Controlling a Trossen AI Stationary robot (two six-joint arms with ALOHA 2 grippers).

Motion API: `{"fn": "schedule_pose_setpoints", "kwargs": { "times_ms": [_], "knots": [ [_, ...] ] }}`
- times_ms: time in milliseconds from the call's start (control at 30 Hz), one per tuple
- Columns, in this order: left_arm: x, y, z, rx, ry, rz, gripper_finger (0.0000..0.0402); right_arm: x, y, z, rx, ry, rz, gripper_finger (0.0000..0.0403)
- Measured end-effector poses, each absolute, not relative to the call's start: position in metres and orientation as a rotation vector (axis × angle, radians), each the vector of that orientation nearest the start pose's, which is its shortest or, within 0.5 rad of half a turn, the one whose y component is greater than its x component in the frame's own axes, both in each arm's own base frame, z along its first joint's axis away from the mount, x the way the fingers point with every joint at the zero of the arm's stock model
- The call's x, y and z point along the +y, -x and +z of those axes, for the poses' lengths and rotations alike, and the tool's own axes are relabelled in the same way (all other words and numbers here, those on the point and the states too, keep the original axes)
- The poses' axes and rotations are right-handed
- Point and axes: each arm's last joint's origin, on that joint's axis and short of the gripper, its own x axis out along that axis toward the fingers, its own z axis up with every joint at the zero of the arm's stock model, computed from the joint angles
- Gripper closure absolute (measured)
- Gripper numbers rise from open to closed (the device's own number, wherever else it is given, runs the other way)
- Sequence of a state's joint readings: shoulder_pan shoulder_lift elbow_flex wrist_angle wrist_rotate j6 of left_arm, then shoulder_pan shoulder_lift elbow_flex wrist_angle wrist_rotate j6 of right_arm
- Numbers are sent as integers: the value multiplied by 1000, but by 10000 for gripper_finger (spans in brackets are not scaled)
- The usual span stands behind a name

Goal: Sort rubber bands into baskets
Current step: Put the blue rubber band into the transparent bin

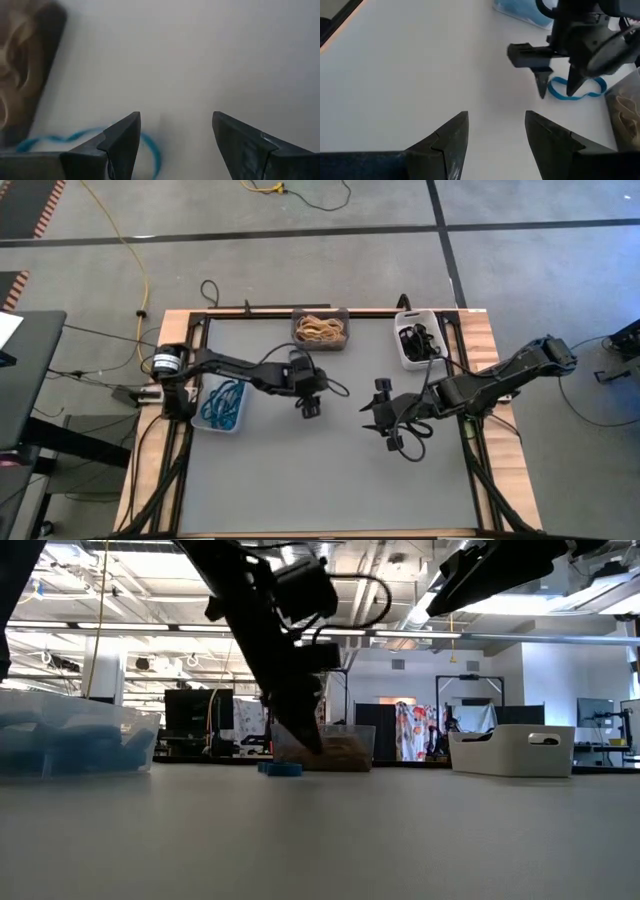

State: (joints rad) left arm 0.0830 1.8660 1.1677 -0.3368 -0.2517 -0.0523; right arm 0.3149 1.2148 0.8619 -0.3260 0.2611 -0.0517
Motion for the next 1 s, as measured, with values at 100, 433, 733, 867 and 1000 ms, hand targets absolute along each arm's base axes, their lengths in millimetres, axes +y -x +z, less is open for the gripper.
{"fn": "schedule_pose_setpoints", "kwargs": {
  "times_ms": [100, 433, 733, 867, 1000],
  "knots": [
    [54, -362, 154, 1049, 38, 399, 164, 72, -243, 262, 653, 227, 65, 180],
    [65, -345, 131, 1066, 221, 340, 177, 79, -240, 262, 654, 231, 92, 180],
    [55, -344, 128, 1087, 151, 259, 352, 79, -241, 263, 633, 223, 90, 180],
    [49, -343, 130, 1092, 117, 230, 394, 80, -242, 264, 628, 220, 90, 180],
    [40, -338, 139, 1107, 114, 201, 400, 80, -242, 264, 629, 201, 83, 180]
  ]
}}
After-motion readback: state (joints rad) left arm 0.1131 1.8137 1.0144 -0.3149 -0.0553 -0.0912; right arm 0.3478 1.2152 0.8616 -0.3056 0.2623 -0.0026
